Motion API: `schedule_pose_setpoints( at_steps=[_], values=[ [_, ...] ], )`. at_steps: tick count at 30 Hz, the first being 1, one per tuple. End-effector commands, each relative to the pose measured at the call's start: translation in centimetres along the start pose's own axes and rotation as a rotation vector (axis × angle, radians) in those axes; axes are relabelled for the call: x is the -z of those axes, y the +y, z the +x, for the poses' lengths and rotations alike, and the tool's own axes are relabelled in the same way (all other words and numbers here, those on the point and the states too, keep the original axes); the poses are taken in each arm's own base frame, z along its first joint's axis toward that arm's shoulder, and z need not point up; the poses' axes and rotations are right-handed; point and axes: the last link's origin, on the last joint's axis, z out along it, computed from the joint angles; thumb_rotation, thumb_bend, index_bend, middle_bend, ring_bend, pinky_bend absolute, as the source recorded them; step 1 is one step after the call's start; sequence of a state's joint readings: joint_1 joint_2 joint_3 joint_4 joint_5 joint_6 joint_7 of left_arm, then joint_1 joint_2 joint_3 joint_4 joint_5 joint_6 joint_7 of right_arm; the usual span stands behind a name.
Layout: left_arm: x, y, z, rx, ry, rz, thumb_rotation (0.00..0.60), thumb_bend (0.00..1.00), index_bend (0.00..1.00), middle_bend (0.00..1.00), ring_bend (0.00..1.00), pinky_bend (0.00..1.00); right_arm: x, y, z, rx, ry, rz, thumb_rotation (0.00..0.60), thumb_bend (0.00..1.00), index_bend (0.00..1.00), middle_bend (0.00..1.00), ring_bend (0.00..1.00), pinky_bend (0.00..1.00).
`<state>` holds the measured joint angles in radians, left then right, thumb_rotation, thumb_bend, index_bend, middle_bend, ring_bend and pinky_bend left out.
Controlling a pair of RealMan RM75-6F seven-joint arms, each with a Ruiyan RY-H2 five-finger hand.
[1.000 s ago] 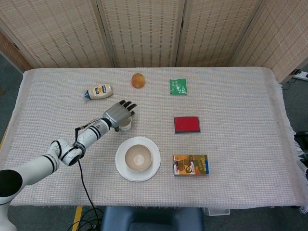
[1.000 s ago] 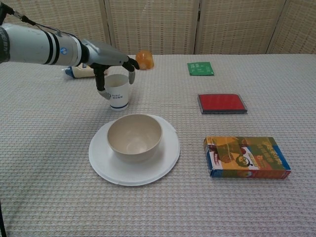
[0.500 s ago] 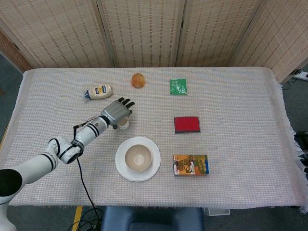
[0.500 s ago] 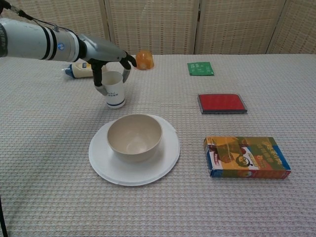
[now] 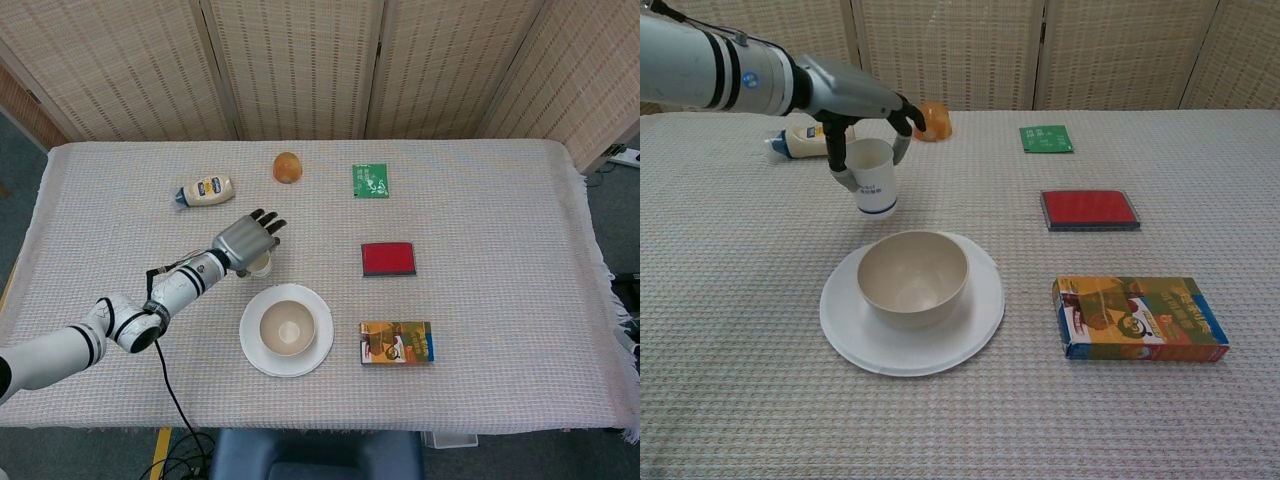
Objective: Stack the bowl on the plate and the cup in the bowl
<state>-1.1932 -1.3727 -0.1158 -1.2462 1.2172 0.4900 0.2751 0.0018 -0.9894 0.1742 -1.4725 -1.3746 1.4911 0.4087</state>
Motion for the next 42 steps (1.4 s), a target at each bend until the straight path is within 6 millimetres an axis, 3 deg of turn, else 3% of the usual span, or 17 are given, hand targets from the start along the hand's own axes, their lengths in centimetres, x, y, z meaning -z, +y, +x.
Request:
schedule_pose_setpoints(
  at_steps=[1, 14, 31, 42],
  values=[
    [1.4, 1.0, 1.4, -0.004, 0.021, 0.012, 0.6, 0.2, 0.5, 0.11, 0.0, 0.14, -0.8, 0.4, 0.0, -0.016, -0.015, -0.005, 0.6, 0.13, 0.0, 0.04, 0.0, 0.0],
    [3.6, 2.5, 4.4, -0.091, -0.018, 0.15, 0.6, 0.2, 0.52, 0.12, 0.0, 0.14, -2.8, 1.1, -0.8, -0.041, -0.09, -0.012, 0.6, 0.13, 0.0, 0.05, 0.0, 0.0],
    [7.0, 9.6, 6.4, -0.035, -0.085, 0.167, 0.6, 0.2, 0.53, 0.14, 0.0, 0.14, -3.3, 1.9, -0.2, -0.075, -0.074, -0.015, 0.6, 0.13, 0.0, 0.05, 0.0, 0.0],
    [5.6, 11.9, 7.1, 0.029, -0.061, 0.116, 0.6, 0.2, 0.54, 0.15, 0.0, 0.14, -3.2, 2.4, 0.4, -0.091, -0.045, -0.03, 0.6, 0.13, 0.0, 0.05, 0.0, 0.0]
  ],
)
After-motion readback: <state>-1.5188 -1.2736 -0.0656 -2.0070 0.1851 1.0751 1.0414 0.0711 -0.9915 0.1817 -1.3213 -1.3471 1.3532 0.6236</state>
